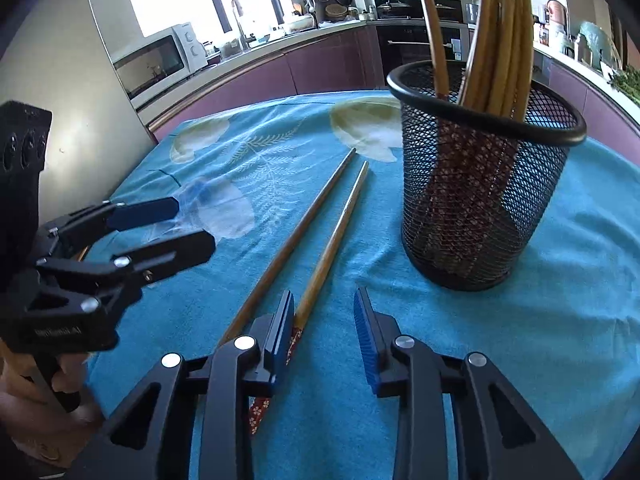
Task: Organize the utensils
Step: 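Move the open right gripper over the two loose chopsticks on the cloth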
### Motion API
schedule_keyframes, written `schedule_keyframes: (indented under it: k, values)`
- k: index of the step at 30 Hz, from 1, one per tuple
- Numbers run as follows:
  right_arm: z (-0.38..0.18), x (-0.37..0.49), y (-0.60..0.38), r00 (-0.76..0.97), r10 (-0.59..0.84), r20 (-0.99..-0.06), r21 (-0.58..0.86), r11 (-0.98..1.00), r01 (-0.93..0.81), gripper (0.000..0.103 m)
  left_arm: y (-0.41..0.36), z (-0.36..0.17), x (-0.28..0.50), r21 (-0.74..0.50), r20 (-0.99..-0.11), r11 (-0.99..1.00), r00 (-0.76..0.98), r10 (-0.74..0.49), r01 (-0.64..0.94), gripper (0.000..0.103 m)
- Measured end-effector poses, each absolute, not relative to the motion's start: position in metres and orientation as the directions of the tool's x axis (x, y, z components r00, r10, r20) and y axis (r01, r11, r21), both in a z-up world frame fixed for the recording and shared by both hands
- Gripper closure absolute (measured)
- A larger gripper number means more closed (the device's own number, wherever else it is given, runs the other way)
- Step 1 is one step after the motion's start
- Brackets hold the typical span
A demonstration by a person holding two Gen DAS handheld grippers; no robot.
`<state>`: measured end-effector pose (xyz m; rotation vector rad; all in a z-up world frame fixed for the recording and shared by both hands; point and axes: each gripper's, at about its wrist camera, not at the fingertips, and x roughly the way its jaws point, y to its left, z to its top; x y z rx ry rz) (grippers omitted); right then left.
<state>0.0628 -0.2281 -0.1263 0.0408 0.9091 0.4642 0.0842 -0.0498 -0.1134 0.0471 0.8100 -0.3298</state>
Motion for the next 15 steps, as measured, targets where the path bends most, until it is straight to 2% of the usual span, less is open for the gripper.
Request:
schedule_keyframes:
  k: [8,15]
  values:
    - [-0.127,0.066,-0.233,0.519,0.415,-0.747,0.246,0.898,-0.363,0.074,-0.071,-0.128,0.088,-0.072,-0.757,0.93,0.587,-0.287,0.361,0.043]
    - [-0.128,0.068,-0.237,0.512,0.43,-0.743,0.267,0.893,-0.362,0.074,-0.08,-0.141,0.09,-0.053,-0.787,0.925,0.555,-0.271,0.376,0.049]
